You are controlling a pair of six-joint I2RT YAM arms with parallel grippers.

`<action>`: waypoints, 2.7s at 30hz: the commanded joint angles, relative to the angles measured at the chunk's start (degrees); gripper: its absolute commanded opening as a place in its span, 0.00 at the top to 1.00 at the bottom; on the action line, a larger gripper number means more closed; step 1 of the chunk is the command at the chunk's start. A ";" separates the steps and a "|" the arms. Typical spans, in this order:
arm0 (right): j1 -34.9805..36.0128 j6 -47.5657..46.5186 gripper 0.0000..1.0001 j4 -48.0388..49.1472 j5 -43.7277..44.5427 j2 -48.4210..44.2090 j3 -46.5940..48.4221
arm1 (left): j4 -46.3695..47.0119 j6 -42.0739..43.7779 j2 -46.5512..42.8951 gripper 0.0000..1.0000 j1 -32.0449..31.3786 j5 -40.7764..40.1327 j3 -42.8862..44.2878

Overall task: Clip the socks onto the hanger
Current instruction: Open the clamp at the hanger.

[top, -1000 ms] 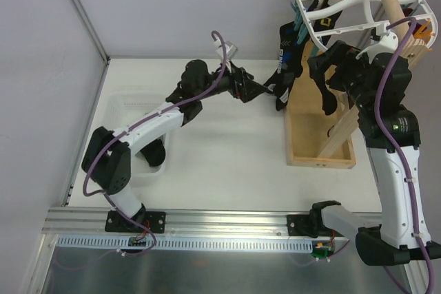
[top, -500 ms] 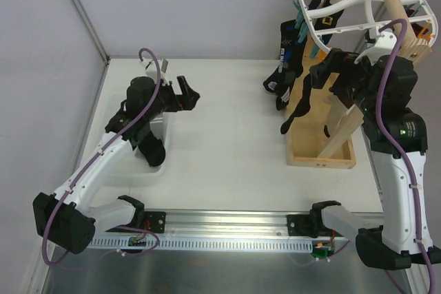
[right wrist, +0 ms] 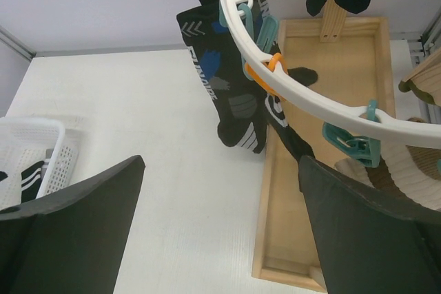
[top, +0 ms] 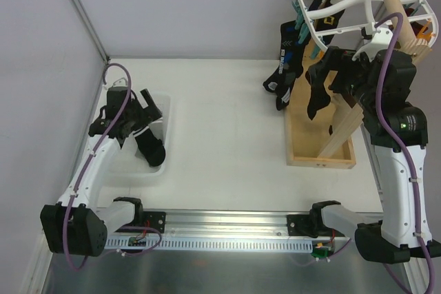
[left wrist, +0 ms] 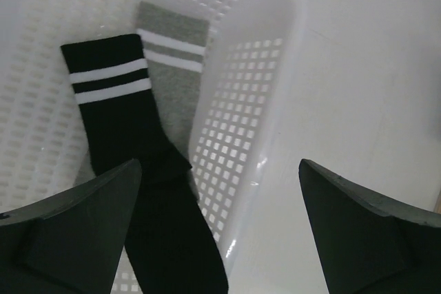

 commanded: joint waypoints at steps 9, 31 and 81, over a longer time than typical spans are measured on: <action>-0.13 -1.73 0.00 1.80 -4.05 -2.24 -0.05 | -3.76 -11.37 -1.66 0.01 14.86 -4.54 -6.07; -0.04 2.23 0.00 2.16 4.81 -8.05 -6.57 | 7.04 -17.01 9.51 0.04 16.37 -4.02 -8.97; 2.77 -4.54 0.06 -0.03 4.28 -16.21 1.43 | 41.16 -19.54 45.61 0.10 -45.06 -7.52 58.77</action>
